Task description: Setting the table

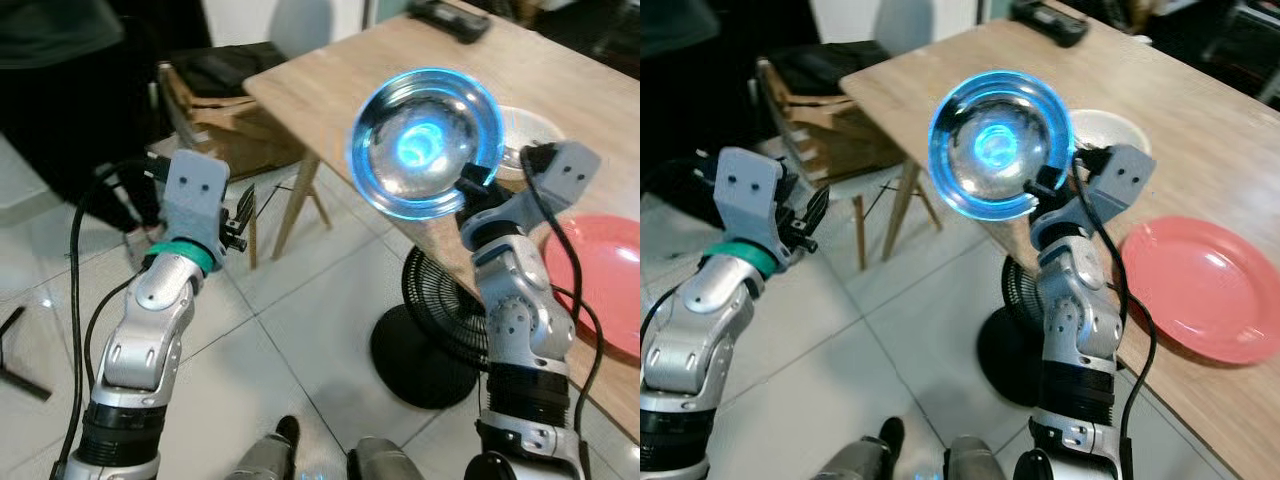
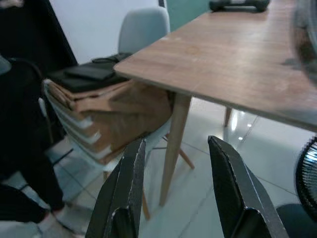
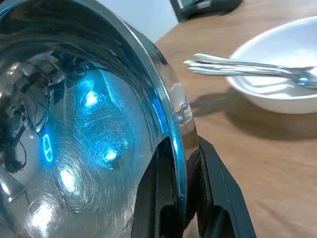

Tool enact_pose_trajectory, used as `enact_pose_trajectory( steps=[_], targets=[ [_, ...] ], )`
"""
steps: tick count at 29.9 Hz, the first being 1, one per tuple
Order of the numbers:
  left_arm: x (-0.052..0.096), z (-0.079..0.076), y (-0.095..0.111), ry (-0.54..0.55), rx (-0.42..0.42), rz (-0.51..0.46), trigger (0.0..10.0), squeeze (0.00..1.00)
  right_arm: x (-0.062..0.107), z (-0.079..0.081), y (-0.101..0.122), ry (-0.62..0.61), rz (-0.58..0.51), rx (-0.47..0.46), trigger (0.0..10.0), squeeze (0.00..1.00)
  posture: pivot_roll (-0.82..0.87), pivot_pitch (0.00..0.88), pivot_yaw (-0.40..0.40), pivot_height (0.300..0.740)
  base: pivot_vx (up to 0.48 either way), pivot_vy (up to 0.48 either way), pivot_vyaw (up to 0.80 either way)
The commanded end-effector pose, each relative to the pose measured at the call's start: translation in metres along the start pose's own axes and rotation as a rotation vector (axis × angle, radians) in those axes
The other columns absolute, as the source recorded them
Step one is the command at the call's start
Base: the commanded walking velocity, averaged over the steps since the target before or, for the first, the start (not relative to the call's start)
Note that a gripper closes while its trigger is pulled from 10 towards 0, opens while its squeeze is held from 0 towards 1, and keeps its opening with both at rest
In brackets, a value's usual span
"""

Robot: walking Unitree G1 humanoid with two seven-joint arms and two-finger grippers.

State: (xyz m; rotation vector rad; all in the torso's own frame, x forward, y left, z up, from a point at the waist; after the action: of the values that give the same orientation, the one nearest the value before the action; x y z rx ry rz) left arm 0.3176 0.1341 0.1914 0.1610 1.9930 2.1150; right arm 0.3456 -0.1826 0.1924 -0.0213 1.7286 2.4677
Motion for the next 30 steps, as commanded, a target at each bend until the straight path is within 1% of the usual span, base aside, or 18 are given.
enact_pose_trajectory(
  steps=[1,30],
  targets=[
    [0.0012,0.0020,-0.0027,0.010,-0.009,0.013,10.0,0.00,0.0003,-0.0008,0.0028,0.001,-0.013,-0.005,10.0,0.00,-0.13,0.000,0.036,0.740,0.000,0.000,0.79],
    [0.0016,-0.0056,-0.0087,-0.003,-0.017,0.033,10.0,0.00,0.0014,0.0014,-0.0018,0.016,0.002,0.005,10.0,0.02,-0.13,0.000,0.037,0.740,0.000,0.000,0.79]
  ],
)
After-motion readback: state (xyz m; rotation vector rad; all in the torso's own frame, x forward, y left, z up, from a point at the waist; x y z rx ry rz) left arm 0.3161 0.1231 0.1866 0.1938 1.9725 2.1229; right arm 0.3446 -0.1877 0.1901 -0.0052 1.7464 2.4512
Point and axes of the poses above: a point about 5 cm out from each wrist's last joint towards the gripper, its own x axis pointing back from the gripper into the wrist, its own y axis along the axis of the wrist's last joint, z = x × y, the point moved 2 cm from there along -x, pointing out of the wrist towards the gripper, and after that the axes turned 6 degrees about x, right-handed, at the moved point
